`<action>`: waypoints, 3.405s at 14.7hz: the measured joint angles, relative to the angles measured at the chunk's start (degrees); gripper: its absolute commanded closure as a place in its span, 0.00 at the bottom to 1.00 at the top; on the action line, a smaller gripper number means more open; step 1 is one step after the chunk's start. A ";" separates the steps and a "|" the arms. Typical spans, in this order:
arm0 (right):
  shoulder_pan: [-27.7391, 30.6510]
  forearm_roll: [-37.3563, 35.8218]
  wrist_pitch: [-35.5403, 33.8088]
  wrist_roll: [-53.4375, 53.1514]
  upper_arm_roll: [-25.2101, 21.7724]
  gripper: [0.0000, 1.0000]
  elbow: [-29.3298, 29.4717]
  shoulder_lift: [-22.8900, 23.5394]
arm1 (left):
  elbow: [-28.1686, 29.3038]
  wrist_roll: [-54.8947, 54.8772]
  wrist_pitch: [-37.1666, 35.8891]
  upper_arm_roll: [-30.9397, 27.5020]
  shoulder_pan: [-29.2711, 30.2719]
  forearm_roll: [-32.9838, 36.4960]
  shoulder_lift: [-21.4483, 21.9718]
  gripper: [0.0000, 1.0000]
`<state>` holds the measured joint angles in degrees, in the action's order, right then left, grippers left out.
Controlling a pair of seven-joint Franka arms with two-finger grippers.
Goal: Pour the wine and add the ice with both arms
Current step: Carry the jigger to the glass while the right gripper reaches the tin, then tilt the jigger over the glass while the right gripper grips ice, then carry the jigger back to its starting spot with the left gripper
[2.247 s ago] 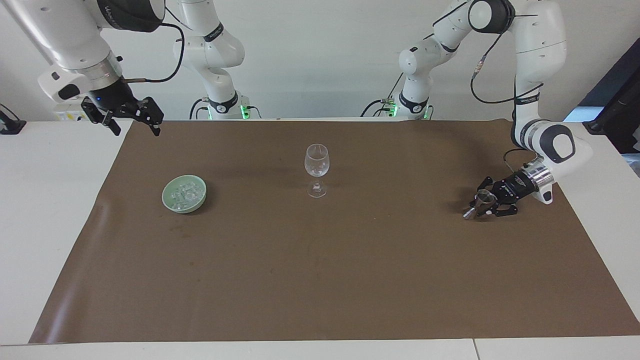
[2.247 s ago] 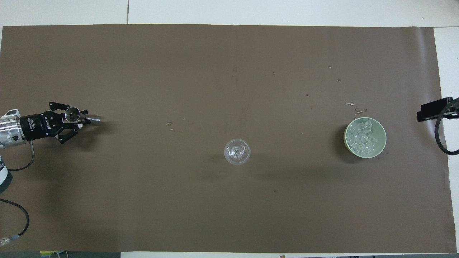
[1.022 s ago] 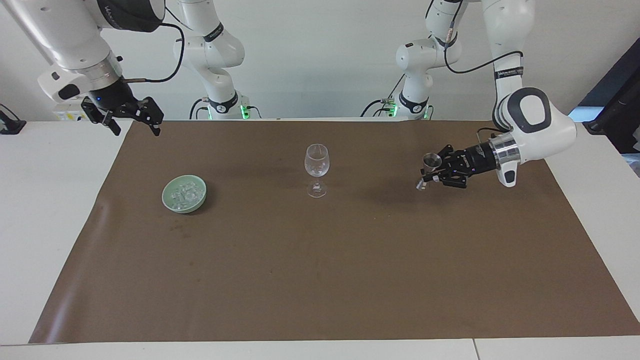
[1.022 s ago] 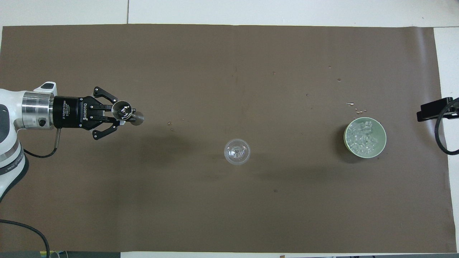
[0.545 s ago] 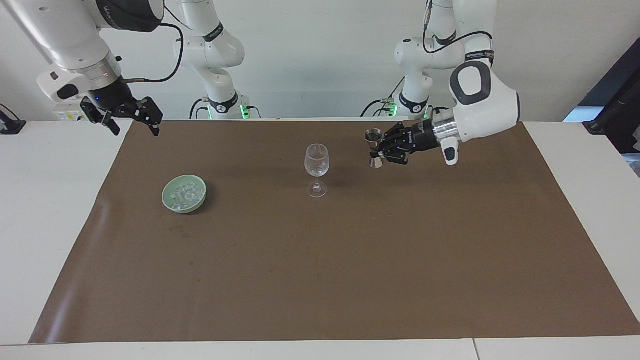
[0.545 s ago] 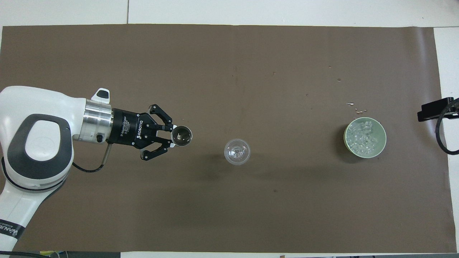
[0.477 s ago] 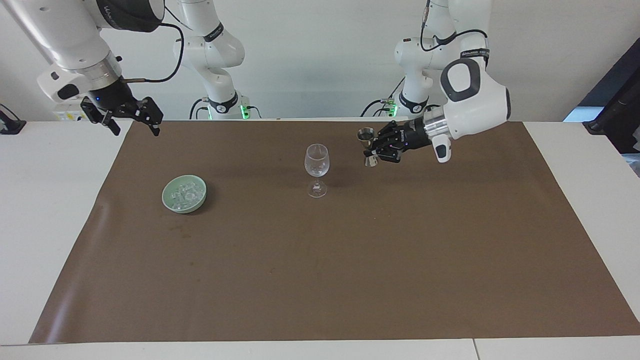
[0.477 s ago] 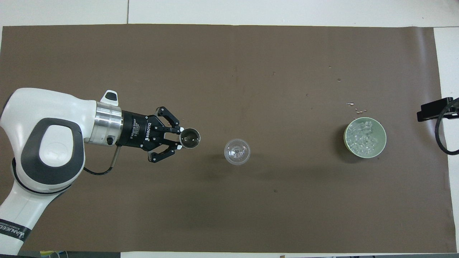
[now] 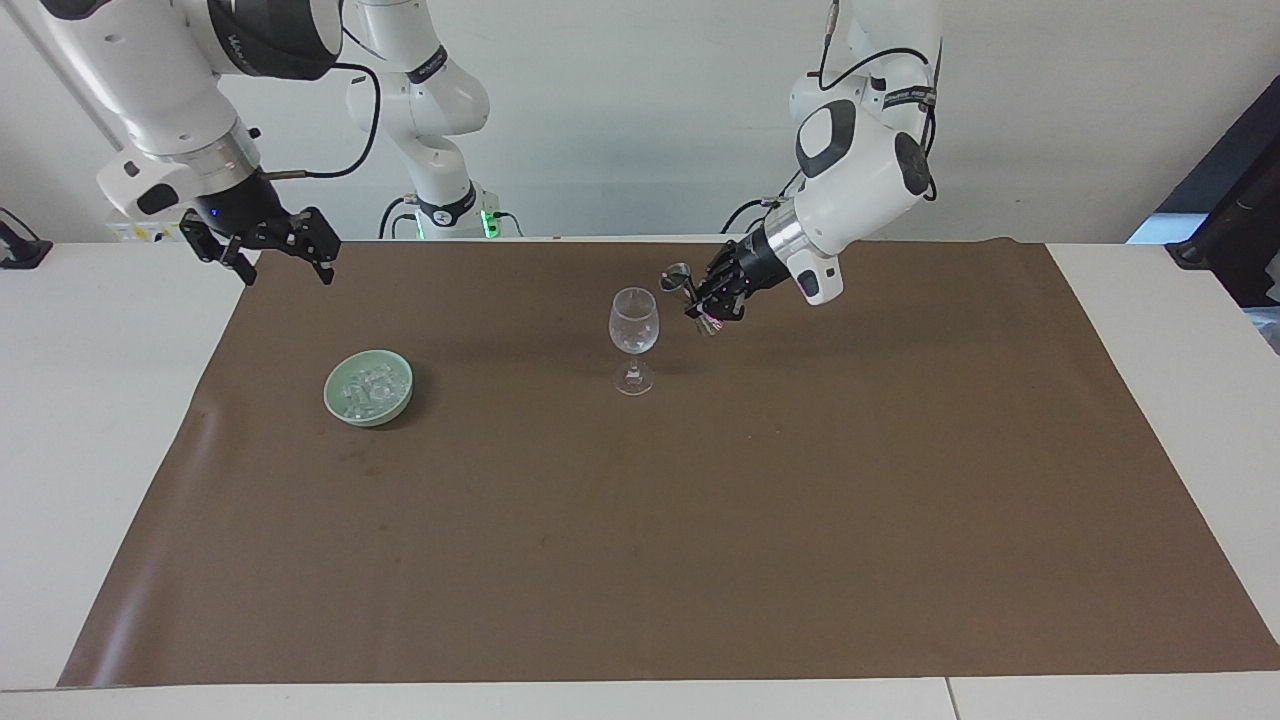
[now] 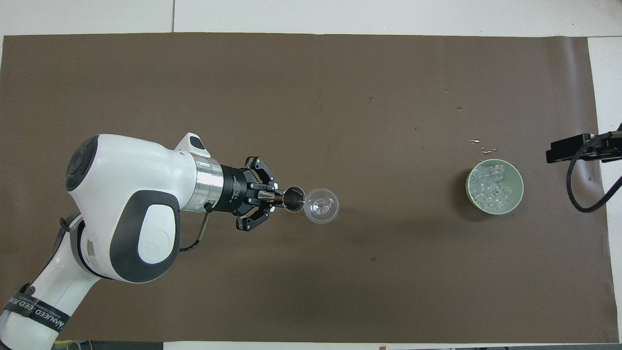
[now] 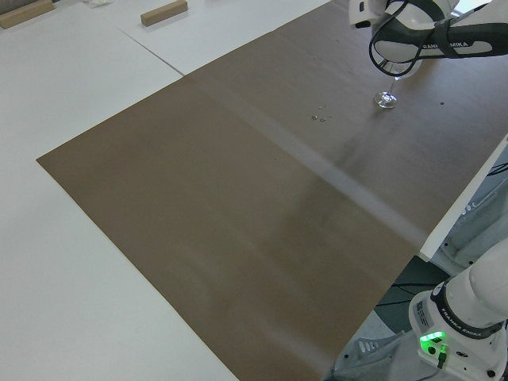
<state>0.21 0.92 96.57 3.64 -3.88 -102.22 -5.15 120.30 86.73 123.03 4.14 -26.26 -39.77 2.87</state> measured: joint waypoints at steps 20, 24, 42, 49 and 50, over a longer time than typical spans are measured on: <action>0.45 0.52 33.27 3.69 -0.27 0.29 -27.97 5.87 | -5.93 22.30 1.94 0.11 -12.81 42.37 -2.13 1.00; 0.35 0.52 35.80 3.69 -0.25 0.31 -30.27 6.03 | -6.15 24.00 0.96 0.20 -16.05 49.80 -2.14 1.00; 0.35 0.53 37.36 3.70 -0.25 0.57 -30.73 7.33 | -7.50 27.11 -0.26 0.16 -18.24 61.03 -2.14 1.00; 0.35 0.53 37.36 3.70 -0.25 0.66 -30.73 7.32 | -10.01 23.52 0.00 -0.27 -10.66 41.57 -4.17 1.00; 0.35 0.53 37.36 3.70 -0.25 0.66 -30.73 7.32 | -10.06 20.03 0.00 -0.32 -8.60 36.72 -4.51 1.00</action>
<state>0.56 1.45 133.93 7.34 -4.13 -132.95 2.17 110.24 106.76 123.02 3.82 -34.86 -3.04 -1.64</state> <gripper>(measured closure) 0.652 0.784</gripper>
